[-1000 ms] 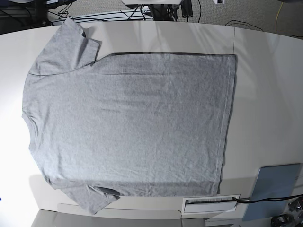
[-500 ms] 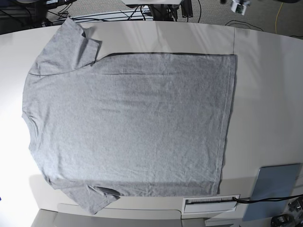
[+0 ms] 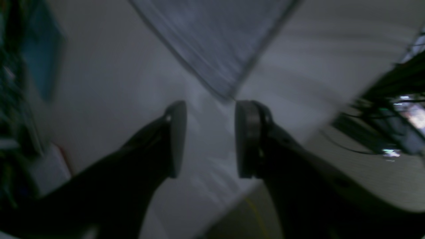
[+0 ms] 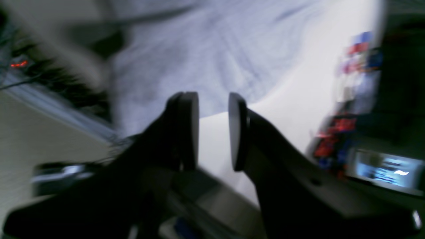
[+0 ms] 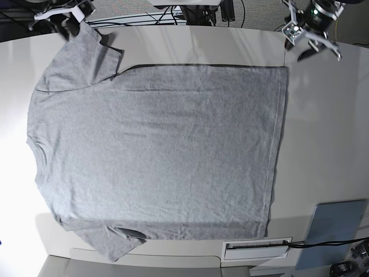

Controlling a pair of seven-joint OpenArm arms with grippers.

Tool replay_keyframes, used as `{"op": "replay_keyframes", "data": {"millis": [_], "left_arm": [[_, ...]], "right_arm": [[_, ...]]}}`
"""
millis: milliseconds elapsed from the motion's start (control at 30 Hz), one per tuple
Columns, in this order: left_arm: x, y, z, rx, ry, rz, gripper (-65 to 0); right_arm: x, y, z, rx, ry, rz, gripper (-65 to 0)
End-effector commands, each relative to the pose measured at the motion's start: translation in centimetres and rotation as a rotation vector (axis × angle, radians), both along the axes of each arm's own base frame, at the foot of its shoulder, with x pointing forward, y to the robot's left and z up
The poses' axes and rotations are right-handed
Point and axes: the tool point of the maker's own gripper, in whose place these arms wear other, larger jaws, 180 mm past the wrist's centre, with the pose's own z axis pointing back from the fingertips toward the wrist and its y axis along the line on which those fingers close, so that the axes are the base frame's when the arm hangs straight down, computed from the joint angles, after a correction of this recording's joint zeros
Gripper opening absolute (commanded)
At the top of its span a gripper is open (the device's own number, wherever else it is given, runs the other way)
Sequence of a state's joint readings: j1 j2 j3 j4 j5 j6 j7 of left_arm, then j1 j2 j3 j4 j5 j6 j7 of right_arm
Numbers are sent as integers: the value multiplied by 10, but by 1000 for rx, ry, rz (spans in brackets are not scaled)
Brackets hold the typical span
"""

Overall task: Fold the T-shirt properly
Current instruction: 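Move both grippers down to the two shoulder corners of the grey T-shirt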

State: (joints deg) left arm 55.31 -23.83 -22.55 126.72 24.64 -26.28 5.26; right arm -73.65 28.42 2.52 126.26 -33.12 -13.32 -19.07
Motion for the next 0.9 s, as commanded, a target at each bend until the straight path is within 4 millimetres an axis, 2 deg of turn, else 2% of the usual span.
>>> {"op": "replay_keyframes", "data": {"millis": [0,100,400,533,667,867], "left_arm": [[5,-1,6,21,-21,-35,-369],[16,-1,4,54,-13,-100,-332],[37,-18,2,-16,-34,-202,-332],[35,-29,-25,-18,23,-246,-332],[45,-15,-55,102,43,-243,-332],[45,-7,-80,142,107,-288,-332]], "right_arm": [[4,1,12,-22,-39,8,-491],[9,-3,21,-76,-62,0,-490],[11,-5,26,-117,-72,9,-490],[14,-4,30,-147,-94,30,-490],[14,-6,29,-151,-89,21,-490],[12,-9,28,-159,-81,6,-490]]}}
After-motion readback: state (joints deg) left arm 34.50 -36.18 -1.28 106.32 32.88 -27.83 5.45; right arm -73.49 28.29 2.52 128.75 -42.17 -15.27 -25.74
